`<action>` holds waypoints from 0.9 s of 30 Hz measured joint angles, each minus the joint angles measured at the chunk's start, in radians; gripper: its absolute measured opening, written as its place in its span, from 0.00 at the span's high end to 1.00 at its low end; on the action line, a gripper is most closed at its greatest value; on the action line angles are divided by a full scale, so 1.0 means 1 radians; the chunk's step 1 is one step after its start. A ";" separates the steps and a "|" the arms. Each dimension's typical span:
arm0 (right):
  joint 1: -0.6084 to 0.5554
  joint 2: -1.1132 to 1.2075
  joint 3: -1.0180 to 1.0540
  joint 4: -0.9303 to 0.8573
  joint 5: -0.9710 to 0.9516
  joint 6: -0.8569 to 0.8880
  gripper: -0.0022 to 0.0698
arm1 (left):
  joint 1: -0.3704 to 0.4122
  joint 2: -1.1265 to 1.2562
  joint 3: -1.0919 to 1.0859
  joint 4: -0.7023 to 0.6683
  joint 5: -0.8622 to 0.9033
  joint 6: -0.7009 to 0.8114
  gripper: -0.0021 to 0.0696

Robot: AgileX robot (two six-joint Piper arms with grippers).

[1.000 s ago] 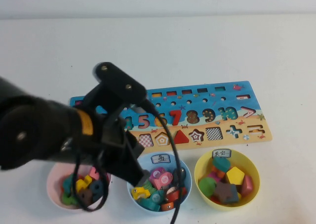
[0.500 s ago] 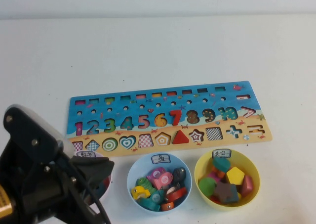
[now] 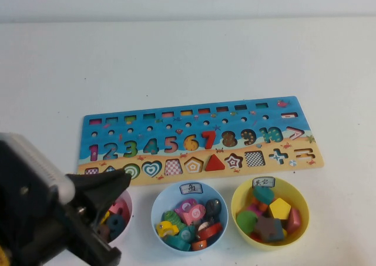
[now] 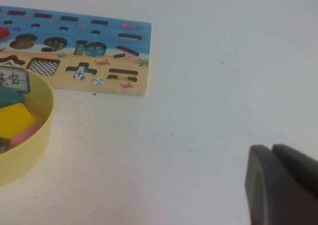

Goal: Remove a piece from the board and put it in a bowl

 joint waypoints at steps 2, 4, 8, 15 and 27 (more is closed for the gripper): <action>0.000 0.000 0.000 0.000 0.000 0.000 0.99 | 0.020 -0.057 0.080 0.007 -0.135 0.011 0.97; 0.000 0.000 0.000 0.000 0.000 0.000 0.99 | 0.053 -0.127 0.157 0.013 -0.256 0.012 0.97; 0.000 0.000 0.000 0.000 0.000 0.000 0.99 | 0.165 -0.319 0.297 0.036 -0.345 0.012 0.97; 0.000 0.000 0.000 0.000 0.000 0.000 0.99 | 0.449 -0.622 0.439 0.043 -0.291 0.012 0.97; 0.000 0.000 0.000 0.000 0.000 0.000 0.99 | 0.622 -0.787 0.461 0.064 -0.017 -0.028 0.97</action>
